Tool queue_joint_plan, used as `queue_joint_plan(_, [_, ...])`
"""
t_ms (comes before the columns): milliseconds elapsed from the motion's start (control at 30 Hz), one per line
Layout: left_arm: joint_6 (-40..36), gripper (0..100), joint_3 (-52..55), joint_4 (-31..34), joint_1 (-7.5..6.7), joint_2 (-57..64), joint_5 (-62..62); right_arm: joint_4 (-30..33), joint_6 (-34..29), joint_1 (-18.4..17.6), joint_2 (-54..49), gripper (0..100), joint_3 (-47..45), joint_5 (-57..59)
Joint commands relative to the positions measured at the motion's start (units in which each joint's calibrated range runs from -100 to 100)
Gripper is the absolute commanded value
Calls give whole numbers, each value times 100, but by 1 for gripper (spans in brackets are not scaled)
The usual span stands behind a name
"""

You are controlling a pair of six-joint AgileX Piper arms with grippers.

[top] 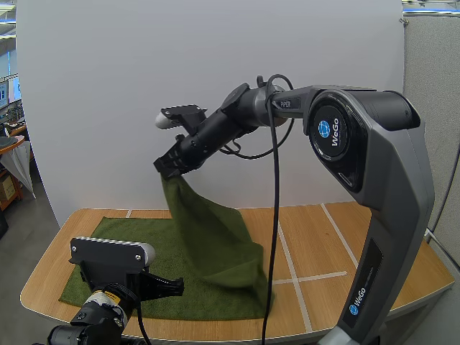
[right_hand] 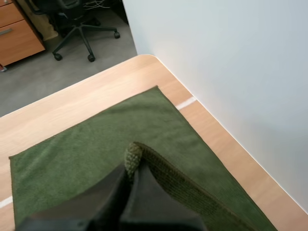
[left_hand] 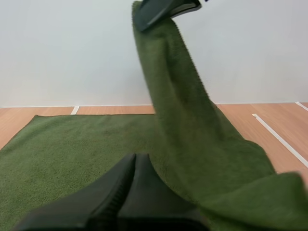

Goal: Fold the towel

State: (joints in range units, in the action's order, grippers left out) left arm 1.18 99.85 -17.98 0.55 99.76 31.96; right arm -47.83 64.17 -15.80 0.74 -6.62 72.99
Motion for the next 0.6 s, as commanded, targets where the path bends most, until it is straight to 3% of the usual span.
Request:
queue_joint_plan(0, [-36, 0, 15, 28, 2, 24, -32, 13, -18, -165, 11, 0, -7, -264])
queue_joint_plan(567, [-36, 0, 15, 28, 2, 24, -32, 316, -307, -733, 835, 0, 854, -1064])
